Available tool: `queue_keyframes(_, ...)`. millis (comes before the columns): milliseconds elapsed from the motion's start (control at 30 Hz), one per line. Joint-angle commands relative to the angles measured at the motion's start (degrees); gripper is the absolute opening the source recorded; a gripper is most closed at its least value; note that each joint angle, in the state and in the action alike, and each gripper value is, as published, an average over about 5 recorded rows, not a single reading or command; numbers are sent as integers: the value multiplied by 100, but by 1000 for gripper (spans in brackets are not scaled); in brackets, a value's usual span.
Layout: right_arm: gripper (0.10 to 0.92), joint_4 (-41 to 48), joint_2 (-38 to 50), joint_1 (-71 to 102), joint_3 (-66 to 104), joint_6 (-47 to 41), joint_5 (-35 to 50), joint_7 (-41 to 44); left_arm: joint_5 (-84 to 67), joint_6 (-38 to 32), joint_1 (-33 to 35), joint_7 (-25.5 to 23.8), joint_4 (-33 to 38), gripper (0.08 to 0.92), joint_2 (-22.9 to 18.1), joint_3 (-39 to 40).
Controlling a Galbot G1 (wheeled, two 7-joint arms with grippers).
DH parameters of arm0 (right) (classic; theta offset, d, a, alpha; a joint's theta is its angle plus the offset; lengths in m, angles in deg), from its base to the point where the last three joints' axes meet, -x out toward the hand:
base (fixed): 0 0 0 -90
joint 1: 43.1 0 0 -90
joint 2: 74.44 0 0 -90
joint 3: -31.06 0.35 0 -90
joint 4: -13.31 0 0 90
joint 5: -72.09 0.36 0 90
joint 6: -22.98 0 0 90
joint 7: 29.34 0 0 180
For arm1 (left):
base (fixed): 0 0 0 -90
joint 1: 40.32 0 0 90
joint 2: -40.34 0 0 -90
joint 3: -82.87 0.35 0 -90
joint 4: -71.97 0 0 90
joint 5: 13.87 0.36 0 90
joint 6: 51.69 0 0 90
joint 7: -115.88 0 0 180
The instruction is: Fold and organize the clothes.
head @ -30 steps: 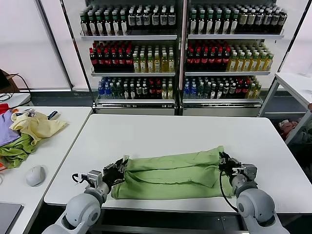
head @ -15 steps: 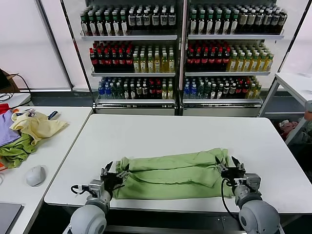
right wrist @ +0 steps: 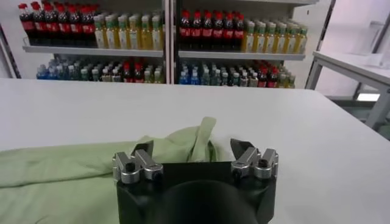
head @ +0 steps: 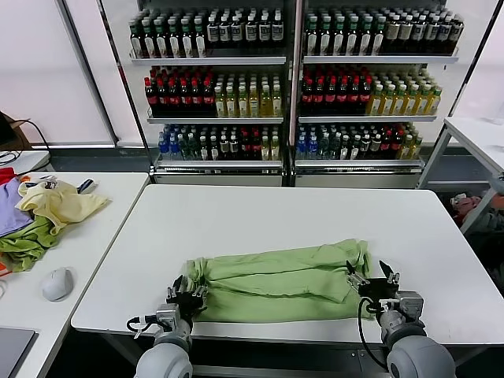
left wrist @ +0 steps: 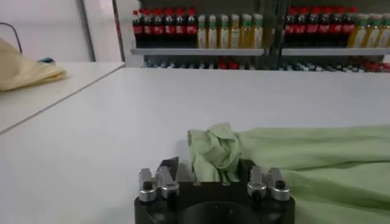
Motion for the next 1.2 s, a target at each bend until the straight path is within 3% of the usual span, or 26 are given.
queue_keyframes(33,823,-44,-19,43,-2,22,-30,6,75,-91,112,58,-155,489,-253,-19)
queue_keyframes(233,823,-59,-15,-34,-24,36,-19,12,-218,-173,72,-75,-175,316,-70,-213)
queue_keyframes(433,823,-74,7,-124,-26,48,17,27,-561,-173,39,-195,2,154,391,-906)
queue_keyframes(833,823,-15,33,-308,-31,81,131,43,-2120,-52,-174,-534,249,118,1919,-3177)
queue_keyframes(967,823,-19,26,-321,-33,80,127,46,-3423,103,-139,-577,853,118,1886,-3257)
queue_keyframes(1200,823,-17,1,-302,-62,79,87,46,-4977,225,-320,-615,1906,118,1110,-2156)
